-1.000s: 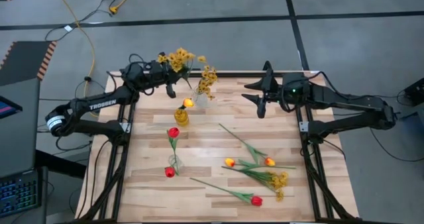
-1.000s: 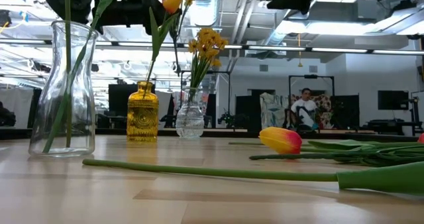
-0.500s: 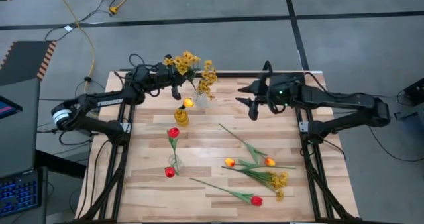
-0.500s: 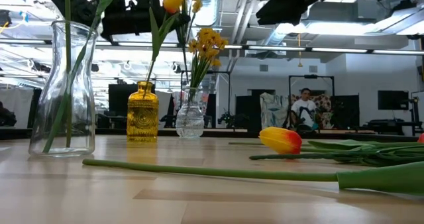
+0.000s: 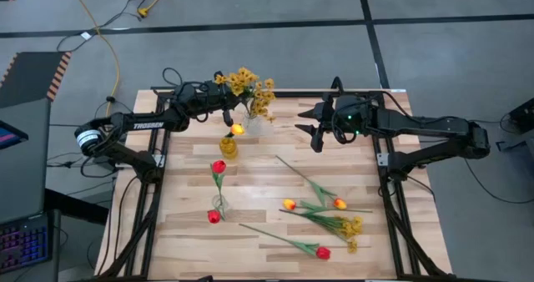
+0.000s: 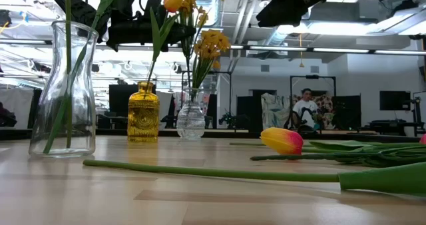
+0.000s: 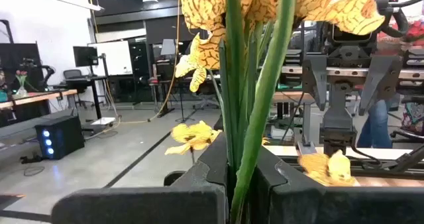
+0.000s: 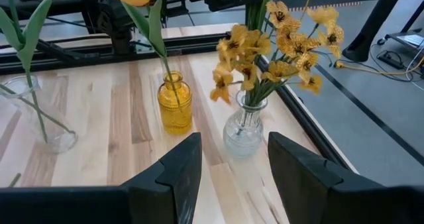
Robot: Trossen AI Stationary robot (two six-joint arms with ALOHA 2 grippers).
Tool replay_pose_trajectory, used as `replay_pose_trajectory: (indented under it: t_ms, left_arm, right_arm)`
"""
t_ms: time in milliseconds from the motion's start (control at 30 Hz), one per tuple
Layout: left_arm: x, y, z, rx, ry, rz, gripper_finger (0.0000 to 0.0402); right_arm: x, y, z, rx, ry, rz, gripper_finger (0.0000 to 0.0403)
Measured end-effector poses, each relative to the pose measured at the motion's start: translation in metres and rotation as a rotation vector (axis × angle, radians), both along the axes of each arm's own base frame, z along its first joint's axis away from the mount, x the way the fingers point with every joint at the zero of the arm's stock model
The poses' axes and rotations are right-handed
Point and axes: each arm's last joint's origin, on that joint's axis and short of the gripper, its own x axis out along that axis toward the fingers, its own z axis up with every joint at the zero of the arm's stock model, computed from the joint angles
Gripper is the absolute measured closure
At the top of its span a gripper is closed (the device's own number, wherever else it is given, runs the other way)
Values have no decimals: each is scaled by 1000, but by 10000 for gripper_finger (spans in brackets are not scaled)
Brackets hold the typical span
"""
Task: Sort flowers into vase by color
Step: Put the top yellow flowers into the top transparent vase
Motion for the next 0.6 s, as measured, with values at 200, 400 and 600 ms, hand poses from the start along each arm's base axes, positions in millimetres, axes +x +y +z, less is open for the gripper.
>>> replay_pose_trajectory:
  t_ms: [200, 400, 600]
  left_arm:
    - [0, 0, 0, 9, 3, 5, 391]
    - [0, 0, 0, -1, 5, 3, 365]
    - [0, 0, -3, -19, 29, 3, 325]
  right_arm:
    - [0, 0, 0, 0, 0, 0, 204]
    - [0, 0, 0, 0, 0, 0, 204]
    - [0, 0, 0, 1, 0, 0, 204]
